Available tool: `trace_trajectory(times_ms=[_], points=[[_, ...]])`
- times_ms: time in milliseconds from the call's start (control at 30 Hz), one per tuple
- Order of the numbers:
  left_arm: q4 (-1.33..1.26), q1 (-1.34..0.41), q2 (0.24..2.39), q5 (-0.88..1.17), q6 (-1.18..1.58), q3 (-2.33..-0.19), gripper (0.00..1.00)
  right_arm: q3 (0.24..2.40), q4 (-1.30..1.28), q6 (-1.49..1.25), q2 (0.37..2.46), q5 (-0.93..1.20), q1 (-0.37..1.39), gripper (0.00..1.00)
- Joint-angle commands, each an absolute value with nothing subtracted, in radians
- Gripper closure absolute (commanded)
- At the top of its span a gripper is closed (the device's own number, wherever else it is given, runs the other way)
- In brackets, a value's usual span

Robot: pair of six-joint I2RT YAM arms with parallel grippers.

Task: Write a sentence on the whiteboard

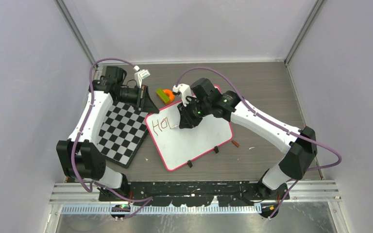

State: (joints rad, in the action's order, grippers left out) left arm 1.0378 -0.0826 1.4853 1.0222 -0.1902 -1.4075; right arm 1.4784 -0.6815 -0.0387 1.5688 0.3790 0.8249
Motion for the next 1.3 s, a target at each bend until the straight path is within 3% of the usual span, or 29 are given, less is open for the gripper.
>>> trace_trajectory(times_ms=[0,433,1267], points=[[1.045,-0.084,1.461,1.027,-0.181,-1.406,1.0,1.449,-0.639,-0.048,1.517,0.365,0.848,1.0],[1.052,-0.083,1.453,1.031,-0.181,-1.411,1.0,1.606,-0.682,-0.038,1.531,0.362,0.841,1.0],[1.054,-0.083,1.454,1.028,-0.181,-1.416,1.0,1.644,-0.681,-0.009,1.574,0.314,0.767,1.0]])
